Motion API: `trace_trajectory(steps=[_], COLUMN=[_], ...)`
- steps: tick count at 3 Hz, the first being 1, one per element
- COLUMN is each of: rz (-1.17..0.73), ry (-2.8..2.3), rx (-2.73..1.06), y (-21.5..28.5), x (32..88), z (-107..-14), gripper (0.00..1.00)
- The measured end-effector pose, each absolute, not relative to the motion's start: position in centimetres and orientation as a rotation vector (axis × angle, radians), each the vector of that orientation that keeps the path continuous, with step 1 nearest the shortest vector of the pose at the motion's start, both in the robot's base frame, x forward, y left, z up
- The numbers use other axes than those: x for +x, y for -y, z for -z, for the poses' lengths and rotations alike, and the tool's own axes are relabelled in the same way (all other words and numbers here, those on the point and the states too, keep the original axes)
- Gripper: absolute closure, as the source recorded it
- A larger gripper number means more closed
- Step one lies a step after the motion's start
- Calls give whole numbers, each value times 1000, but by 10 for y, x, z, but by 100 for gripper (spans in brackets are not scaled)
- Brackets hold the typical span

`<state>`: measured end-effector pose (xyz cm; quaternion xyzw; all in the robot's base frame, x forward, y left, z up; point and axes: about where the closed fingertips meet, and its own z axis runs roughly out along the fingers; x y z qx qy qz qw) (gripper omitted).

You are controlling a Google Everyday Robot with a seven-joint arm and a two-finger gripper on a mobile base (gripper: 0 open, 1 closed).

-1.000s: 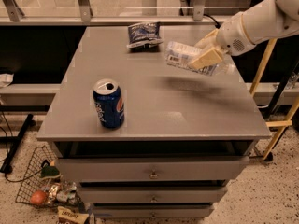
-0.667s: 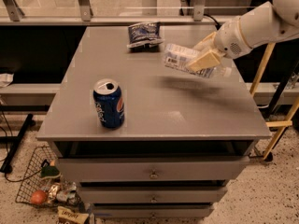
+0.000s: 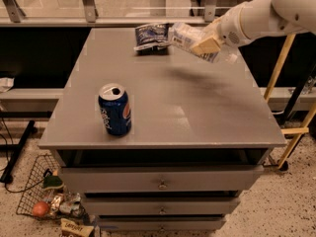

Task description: Move blue plastic bottle near blue chip bag

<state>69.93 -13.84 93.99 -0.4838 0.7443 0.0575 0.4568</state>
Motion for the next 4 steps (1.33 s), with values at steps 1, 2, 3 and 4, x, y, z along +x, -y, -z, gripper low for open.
trace_trajectory(steps=[1,2,3,4], rz=[-57,-22,-28,-45], ry=[-1829,-1844,-1861,-1878], rx=[-1085,-1033,-1027,-1047], y=[147,152,148,134], x=[734,773,801,822], z=[-957,-962,-959,-948], gripper=[100,100,100,100])
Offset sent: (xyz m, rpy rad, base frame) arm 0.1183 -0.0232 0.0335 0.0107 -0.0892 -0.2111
